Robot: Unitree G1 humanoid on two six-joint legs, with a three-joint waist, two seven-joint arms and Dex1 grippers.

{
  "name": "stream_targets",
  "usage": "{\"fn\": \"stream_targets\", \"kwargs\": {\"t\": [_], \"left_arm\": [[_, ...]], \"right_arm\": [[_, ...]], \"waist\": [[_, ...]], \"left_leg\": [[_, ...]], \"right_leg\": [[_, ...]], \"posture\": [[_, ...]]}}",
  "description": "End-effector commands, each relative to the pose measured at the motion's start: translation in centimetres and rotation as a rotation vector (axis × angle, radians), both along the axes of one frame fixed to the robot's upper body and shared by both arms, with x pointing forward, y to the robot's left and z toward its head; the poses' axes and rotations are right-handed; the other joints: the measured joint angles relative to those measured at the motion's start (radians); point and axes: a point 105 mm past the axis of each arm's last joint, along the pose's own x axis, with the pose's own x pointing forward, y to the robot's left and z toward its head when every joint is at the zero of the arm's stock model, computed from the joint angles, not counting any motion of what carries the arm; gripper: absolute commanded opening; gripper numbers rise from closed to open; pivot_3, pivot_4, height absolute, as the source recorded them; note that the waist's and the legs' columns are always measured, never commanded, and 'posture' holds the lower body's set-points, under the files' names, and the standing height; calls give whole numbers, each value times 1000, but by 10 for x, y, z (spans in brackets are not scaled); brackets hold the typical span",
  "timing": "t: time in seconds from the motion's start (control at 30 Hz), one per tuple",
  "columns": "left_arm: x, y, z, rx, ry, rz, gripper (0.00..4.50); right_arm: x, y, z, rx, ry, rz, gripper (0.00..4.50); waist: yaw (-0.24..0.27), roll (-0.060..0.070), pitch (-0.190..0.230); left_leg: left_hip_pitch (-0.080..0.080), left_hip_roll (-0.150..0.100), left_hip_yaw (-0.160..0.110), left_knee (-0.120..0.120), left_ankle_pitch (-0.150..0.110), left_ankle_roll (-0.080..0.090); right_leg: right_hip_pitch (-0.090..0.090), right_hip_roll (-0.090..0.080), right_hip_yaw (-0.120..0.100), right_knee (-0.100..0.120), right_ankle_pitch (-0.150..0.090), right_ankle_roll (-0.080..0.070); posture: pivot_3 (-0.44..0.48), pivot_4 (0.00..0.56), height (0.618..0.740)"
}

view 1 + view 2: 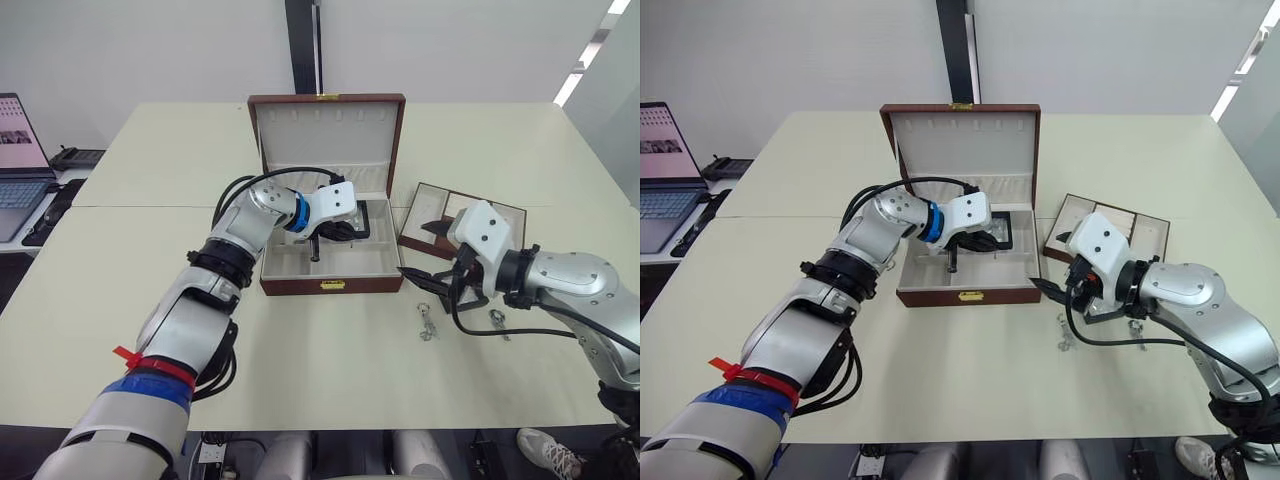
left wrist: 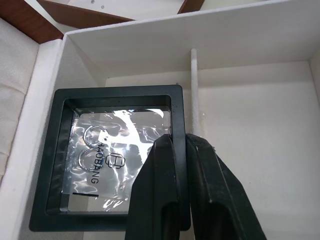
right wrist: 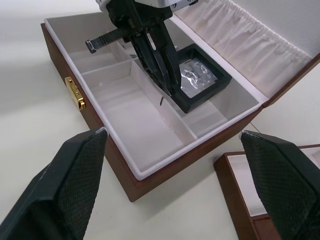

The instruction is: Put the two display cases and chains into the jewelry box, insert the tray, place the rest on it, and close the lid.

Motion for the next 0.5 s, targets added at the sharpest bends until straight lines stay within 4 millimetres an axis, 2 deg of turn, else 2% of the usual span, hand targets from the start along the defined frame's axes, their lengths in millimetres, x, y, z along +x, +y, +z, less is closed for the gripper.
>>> {"fn": "stream_targets", "kwargs": {"t": [0.03, 0.07, 0.13, 0.33, 0.37, 0.5], "left_arm": [[1, -5, 13, -6, -34, -23, 18], [1, -5, 13, -9, -30, -26, 498], [1, -6, 14, -19, -26, -26, 893], [2, -8, 27, -29, -64, -40, 2742], [1, -9, 32, -41, -71, -45, 3042], [-9, -7, 69, -168, -112, -68, 4264]], "right_arm": [[1, 1, 12, 6, -62, 3, 4500], [1, 2, 12, 6, -62, 3, 4500], [1, 2, 12, 6, -63, 2, 4500], [2, 1, 11, -2, -65, 0, 4500], [2, 1, 11, -2, -65, 0, 4500], [2, -4, 13, -11, -75, 1, 4500]], "waist": [[0, 0, 0], [0, 0, 0], [0, 0, 0], [0, 0, 0], [0, 0, 0], [-1, 0, 0]], "left_leg": [[0, 0, 0, 0, 0, 0], [0, 0, 0, 1, 0, 0], [0, 0, 0, 1, 0, 0], [-1, 0, -1, 3, 0, 0], [-1, 0, -1, 4, 0, 0], [-2, 1, -1, 4, 0, 0]], "right_leg": [[0, 0, 0, 0, 0, 0], [0, 0, 0, 0, 0, 0], [0, 0, 0, 1, 0, 0], [0, 0, 0, 2, 0, 0], [0, 0, 0, 2, 0, 0], [-1, 0, 0, 2, 0, 0]], "posture": [[0, 150, 740], [0, 150, 740], [0, 150, 740], [0, 150, 740], [0, 150, 740], [0, 150, 740]]}}
